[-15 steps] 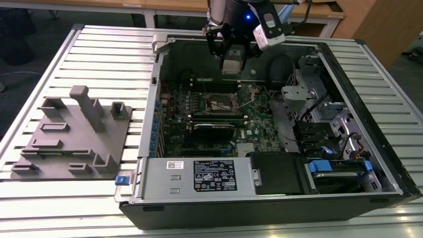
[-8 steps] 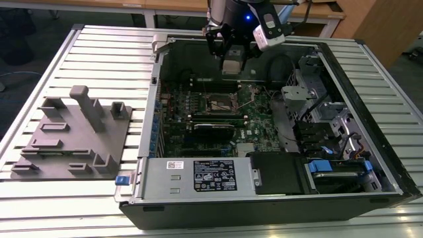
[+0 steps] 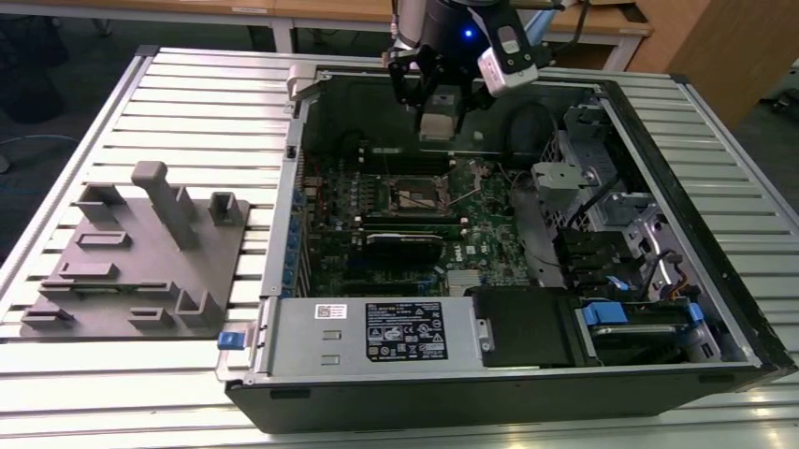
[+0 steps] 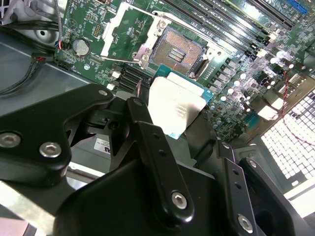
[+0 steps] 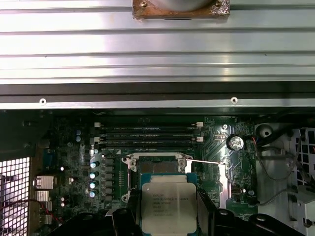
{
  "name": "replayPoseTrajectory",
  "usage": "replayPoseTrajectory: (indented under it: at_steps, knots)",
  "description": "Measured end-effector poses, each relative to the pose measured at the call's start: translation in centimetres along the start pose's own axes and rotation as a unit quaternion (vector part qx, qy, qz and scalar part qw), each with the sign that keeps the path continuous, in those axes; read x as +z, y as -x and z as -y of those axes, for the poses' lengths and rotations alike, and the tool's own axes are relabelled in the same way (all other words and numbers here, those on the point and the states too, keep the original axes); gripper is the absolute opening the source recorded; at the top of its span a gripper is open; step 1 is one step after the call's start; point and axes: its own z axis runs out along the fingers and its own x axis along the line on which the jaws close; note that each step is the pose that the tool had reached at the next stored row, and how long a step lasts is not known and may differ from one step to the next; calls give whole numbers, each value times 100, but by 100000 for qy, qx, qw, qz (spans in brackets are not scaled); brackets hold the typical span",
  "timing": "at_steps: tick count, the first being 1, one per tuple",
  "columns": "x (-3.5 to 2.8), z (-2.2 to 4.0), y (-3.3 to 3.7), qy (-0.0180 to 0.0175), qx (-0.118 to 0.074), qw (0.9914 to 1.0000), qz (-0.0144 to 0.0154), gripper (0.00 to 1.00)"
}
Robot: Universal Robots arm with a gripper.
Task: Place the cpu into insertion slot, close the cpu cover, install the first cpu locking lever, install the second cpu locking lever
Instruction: 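Place the cpu into insertion slot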
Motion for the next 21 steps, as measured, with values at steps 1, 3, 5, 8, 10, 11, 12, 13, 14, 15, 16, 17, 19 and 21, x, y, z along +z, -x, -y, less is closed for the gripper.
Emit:
replayPoseTrajectory:
  at_steps: [1,3,5,8,10,11,12,13,14,15,16,17,19,21]
  knots:
    - [2,0,-1,2,3,100000,1,54]
    - [7,1,-8,13,7,100000,6,54]
    - [14,2,-19,1,1,100000,3,54]
    - [23,3,-34,-9,1,100000,2,54]
    - [24,3,-35,-17,-3,100000,-3,54]
    - [25,3,-35,-9,-6,100000,1,54]
    - [26,3,-36,-1,-4,100000,4,54]
    - [26,3,-37,0,-1,100000,4,54]
    - [28,3,-42,2,10,100000,6,54]
    - [29,4,-48,1,4,100000,11,54]
    - [31,4,-55,3,-1,100000,16,54]
    - [32,4,-62,-2,2,100000,16,54]
    - [32,4,-64,-4,-2,100000,14,54]
    - [32,4,-64,-2,-7,100000,16,54]
